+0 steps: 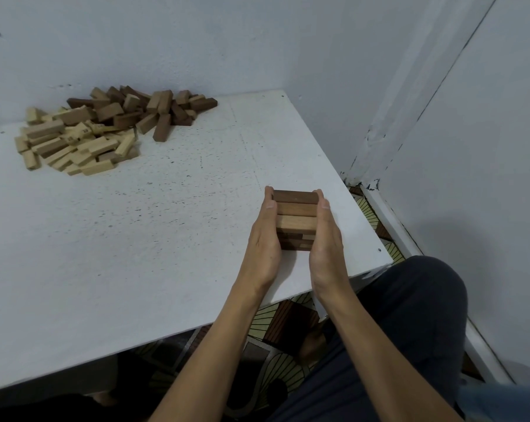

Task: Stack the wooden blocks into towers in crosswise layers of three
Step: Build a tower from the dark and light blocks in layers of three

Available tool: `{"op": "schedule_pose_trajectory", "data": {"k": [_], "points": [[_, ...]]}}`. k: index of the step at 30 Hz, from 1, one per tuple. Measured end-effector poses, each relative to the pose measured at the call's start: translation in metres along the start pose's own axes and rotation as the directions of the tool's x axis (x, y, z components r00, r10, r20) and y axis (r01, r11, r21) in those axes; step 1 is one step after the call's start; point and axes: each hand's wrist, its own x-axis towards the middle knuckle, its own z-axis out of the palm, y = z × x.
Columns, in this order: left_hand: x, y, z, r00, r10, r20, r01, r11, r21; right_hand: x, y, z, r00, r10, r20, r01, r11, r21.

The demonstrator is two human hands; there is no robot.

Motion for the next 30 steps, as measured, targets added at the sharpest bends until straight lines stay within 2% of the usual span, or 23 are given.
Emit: {"op": "schedule_pose_trajectory", "data": {"k": [12,17,21,30], "points": [[-0.009,0.023,-0.002,1.000,-0.003,0.001,0.003,1.000,-0.015,0.010,0.003,-0.011,0.998,-0.023,-0.062,0.021,0.999,-0.037],[-0.009,0.022,-0.002,1.000,-0.003,0.016,0.004,0.999,-0.036,0.012,0.009,-0.007,1.000,0.008,-0.023,-0.009,0.998,-0.054],[-0.006,0.015,-0.001,1.000,-0.005,0.024,0.005,0.999,-0.033,0.009,0.011,-0.003,0.999,0.032,-0.028,-0.032,0.999,-0.002],[-0.003,0.009,-0.002,1.000,-0.026,0.015,0.025,1.000,0.009,0.008,0.016,-0.003,1.000,0.014,-0.006,-0.014,1.000,-0.020]]}}
